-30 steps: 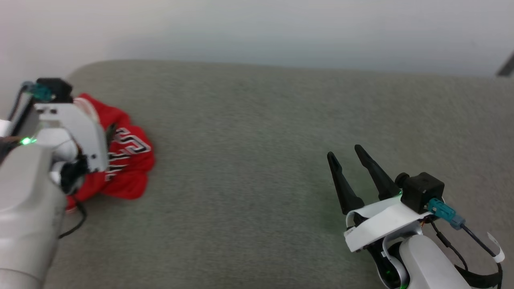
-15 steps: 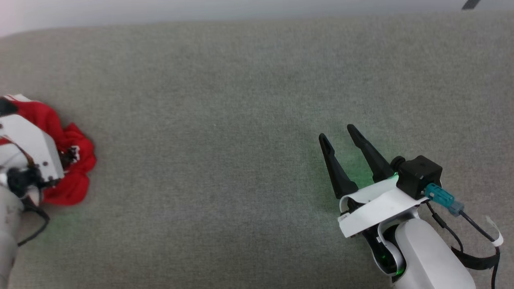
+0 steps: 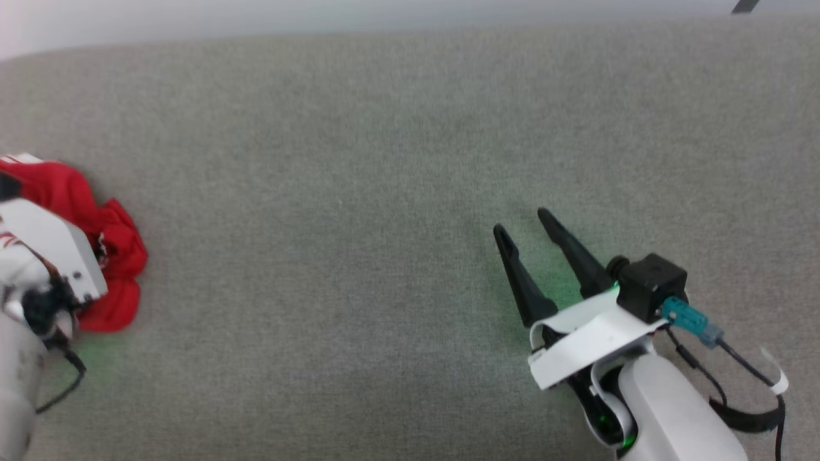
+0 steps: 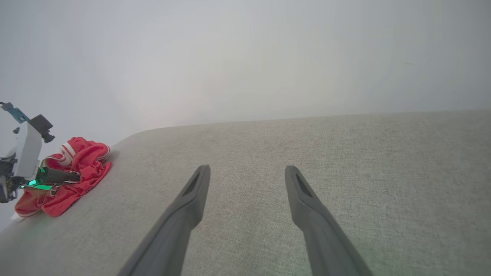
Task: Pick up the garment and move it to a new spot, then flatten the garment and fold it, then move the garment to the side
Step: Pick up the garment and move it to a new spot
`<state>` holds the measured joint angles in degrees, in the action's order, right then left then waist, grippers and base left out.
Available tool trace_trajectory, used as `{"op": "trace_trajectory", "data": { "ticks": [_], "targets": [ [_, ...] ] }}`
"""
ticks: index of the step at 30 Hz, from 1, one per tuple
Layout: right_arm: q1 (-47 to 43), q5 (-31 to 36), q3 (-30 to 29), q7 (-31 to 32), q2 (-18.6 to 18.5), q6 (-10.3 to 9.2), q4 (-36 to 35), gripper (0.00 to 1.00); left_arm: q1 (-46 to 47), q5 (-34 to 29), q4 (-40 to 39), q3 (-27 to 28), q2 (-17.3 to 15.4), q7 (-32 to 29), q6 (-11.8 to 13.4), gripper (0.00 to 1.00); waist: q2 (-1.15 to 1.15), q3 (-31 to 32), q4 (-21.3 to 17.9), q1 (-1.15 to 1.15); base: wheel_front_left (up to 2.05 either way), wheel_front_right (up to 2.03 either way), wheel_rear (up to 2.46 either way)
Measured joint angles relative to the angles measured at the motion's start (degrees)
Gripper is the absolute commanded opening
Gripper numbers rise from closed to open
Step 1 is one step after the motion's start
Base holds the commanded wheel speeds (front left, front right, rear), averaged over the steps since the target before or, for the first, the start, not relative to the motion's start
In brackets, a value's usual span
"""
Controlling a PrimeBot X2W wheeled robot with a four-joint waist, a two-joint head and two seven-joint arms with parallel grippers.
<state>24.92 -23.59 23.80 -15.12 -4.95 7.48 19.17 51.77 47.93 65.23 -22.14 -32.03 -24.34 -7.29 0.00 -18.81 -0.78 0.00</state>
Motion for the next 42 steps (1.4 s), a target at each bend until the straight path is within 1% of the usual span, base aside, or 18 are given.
{"op": "trace_trajectory", "data": {
  "ticks": [6,9,13,17,21,25,27,31,33,35,37,39,42],
  "targets": [
    [-3.60,-1.71,-0.32,0.00,0.48,0.00,0.86,1.00,-3.47,-0.49,-3.54,-3.82,-0.77,6.67,-0.04,0.00,0.00,5.36,0.66,0.00,0.00,0.00,0.00],
    [-5.68,-2.65,-0.90,0.00,0.65,0.00,1.04,1.00,-3.45,0.31,-8.09,-6.16,-1.33,8.45,-0.05,0.00,0.00,8.31,1.00,0.00,0.00,0.00,0.00],
    [-8.37,-3.44,-2.00,0.00,0.88,0.00,1.02,1.00,-3.38,2.47,-16.72,-10.59,-1.20,9.93,-0.09,0.00,0.00,11.99,1.33,0.00,0.00,0.00,0.00],
    [-10.40,-4.01,-3.48,0.01,1.18,0.00,0.60,1.00,-4.25,6.60,-28.29,-16.22,-2.23,9.49,-0.09,0.00,0.00,14.93,1.19,0.00,0.00,0.00,0.00],
    [-11.52,-4.24,-4.92,0.01,1.60,0.00,-0.35,1.00,-4.66,12.12,-40.97,-21.47,-3.01,7.36,-0.10,0.00,0.00,16.33,-0.31,0.00,0.00,0.00,0.00],
    [-11.78,-4.68,-6.60,0.01,1.79,0.00,-1.60,1.00,-3.37,15.63,-49.96,-25.43,-2.65,5.60,-0.10,0.00,0.00,16.67,-2.61,0.00,0.00,0.00,0.00],
    [-11.82,-5.02,-7.59,0.00,1.85,0.00,-2.42,1.00,-1.72,16.47,-52.61,-27.66,-1.45,4.49,-0.10,0.00,0.00,16.46,-3.98,0.00,0.00,0.00,0.00],
    [-11.77,-6.36,-9.15,0.00,1.88,0.00,-3.99,1.00,3.28,16.96,-53.41,-30.92,3.02,4.28,-0.10,0.00,0.00,15.29,-7.17,0.00,0.00,0.00,0.00],
    [-11.68,-7.86,-9.48,0.00,1.91,0.00,-4.89,1.00,5.15,17.84,-52.21,-32.30,5.49,4.74,-0.10,0.00,0.00,14.46,-8.99,0.00,0.00,0.00,0.00],
    [-11.56,-8.70,-9.83,0.01,1.90,0.00,-5.41,1.00,6.46,18.72,-50.67,-34.21,7.15,4.75,-0.10,0.00,0.00,13.61,-10.90,0.00,0.00,0.00,0.00],
    [-11.42,-9.69,-10.24,0.00,1.90,0.00,-5.94,1.00,7.42,19.04,-48.77,-36.39,7.86,4.79,-0.10,0.00,0.00,12.74,-12.90,0.00,0.00,0.00,0.00],
    [-11.39,-10.46,-10.58,0.01,1.89,0.00,-6.27,1.00,7.86,18.96,-46.35,-38.60,7.80,5.21,-0.10,0.00,0.00,11.83,-14.89,0.00,0.00,0.00,0.00],
    [-11.37,-11.74,-11.16,0.00,1.90,0.00,-6.71,1.00,7.87,17.89,-41.50,-42.09,6.21,5.81,-0.10,0.00,0.00,10.41,-17.87,0.00,0.00,0.00,0.00]
  ]
}}
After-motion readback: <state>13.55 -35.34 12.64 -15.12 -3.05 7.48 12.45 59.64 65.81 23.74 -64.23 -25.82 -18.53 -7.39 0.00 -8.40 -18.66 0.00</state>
